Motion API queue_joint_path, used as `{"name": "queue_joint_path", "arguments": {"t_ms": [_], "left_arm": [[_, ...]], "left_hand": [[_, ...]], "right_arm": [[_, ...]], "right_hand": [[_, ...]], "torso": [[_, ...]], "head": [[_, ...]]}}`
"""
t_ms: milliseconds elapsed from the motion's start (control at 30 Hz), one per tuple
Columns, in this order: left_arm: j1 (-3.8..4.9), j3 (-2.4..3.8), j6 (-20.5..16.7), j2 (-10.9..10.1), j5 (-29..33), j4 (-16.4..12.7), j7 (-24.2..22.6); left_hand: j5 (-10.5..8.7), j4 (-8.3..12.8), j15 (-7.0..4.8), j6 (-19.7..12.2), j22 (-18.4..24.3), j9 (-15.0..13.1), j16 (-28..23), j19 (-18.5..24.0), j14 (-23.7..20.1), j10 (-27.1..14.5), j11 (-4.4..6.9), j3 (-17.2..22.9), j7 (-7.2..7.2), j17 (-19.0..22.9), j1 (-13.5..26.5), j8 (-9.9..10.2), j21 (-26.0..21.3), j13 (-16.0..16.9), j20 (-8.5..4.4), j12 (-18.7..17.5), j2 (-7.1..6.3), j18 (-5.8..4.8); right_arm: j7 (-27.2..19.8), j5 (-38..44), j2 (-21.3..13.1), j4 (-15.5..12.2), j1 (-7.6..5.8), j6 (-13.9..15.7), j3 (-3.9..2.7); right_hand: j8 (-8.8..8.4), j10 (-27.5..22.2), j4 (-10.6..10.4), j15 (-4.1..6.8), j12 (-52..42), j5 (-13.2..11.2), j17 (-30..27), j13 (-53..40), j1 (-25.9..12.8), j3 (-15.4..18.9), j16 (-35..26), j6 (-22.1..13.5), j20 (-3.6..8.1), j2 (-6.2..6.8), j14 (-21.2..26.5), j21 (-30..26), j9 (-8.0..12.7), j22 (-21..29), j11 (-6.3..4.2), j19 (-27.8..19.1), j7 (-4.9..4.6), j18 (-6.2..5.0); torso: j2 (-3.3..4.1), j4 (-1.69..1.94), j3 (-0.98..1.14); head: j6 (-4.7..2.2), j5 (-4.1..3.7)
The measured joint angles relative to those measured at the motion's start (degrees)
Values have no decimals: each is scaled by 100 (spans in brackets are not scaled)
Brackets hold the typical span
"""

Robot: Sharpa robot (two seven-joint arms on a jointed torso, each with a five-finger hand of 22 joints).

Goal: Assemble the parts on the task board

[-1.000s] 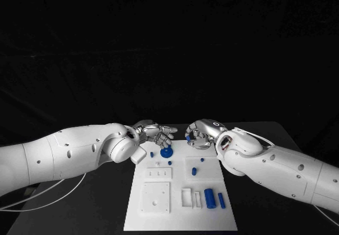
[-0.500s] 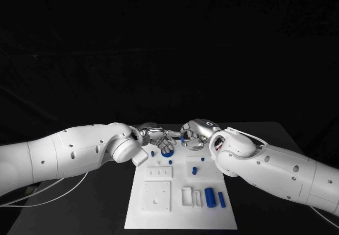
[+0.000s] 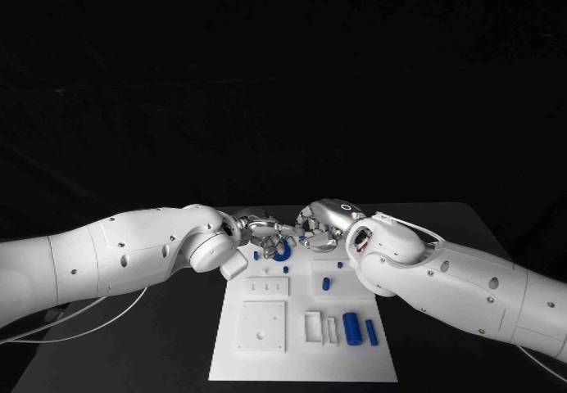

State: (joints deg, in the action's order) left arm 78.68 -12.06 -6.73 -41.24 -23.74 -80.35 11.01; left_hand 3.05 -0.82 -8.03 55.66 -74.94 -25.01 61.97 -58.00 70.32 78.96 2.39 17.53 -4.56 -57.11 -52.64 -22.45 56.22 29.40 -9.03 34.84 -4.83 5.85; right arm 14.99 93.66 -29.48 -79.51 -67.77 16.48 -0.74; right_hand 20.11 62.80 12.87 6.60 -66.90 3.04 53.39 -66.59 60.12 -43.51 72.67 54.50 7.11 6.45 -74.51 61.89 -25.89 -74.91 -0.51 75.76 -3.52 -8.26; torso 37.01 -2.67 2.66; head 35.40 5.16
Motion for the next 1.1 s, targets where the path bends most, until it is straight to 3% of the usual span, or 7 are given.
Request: {"name": "queue_joint_path", "arguments": {"t_ms": [100,167,633,933,1100], "left_arm": [[0,0,20,1,-23,-10,62],[0,0,24,1,-34,-19,95],[-1,1,11,-32,-39,-40,245],[-1,2,-44,-51,-28,-37,315],[-1,2,-77,-54,-4,-35,352]], "left_hand": [[0,-269,-70,5,0,-55,467,45,-43,-379,45,-57,47,-69,-150,75,525,743,-15,755,-28,42],[0,-331,-77,7,0,-67,544,83,-51,-426,57,-91,55,-53,-183,88,614,867,12,876,-11,84],[0,-818,-54,-46,1,-79,822,151,-75,-532,-2,-373,24,170,-616,248,868,1113,42,1042,18,128],[0,-1524,-83,-14,63,-112,1040,181,-104,-530,0,-872,65,396,-1265,335,1034,1210,53,1081,73,141],[0,-1581,-82,19,87,-112,1062,181,-104,-515,15,-930,62,429,-1297,359,1056,1216,53,1081,108,147]], "right_arm": [[10,2,11,-6,0,-15,0],[16,3,21,-9,0,-23,0],[44,8,45,-54,0,-105,1],[67,10,60,-54,2,-162,6],[79,12,59,-77,3,-186,6]], "right_hand": [[0,0,0,0,0,0,0,0,19,0,0,-1,6,18,0,0,-1,0,0,7,-1,0],[-1,0,0,0,0,0,0,0,23,0,0,-1,5,23,0,0,-44,0,0,7,-1,0],[-22,1,-15,-1,0,0,-1,-1,15,-15,0,-9,4,30,0,0,-75,0,0,7,-9,0],[-11,1,-15,-1,0,0,-1,-1,15,-15,-22,-10,2,30,1,0,-78,1,1,6,-10,0],[-9,9,-15,-1,0,0,-1,-1,6,-15,-22,-10,-7,39,1,0,-78,1,8,15,-11,0]], "torso": [[1,-2,-2],[1,-2,-3],[5,1,-7],[7,3,-11],[9,2,-8]], "head": [[3,0],[4,-1],[-1,-15],[-2,-25],[0,-26]]}}
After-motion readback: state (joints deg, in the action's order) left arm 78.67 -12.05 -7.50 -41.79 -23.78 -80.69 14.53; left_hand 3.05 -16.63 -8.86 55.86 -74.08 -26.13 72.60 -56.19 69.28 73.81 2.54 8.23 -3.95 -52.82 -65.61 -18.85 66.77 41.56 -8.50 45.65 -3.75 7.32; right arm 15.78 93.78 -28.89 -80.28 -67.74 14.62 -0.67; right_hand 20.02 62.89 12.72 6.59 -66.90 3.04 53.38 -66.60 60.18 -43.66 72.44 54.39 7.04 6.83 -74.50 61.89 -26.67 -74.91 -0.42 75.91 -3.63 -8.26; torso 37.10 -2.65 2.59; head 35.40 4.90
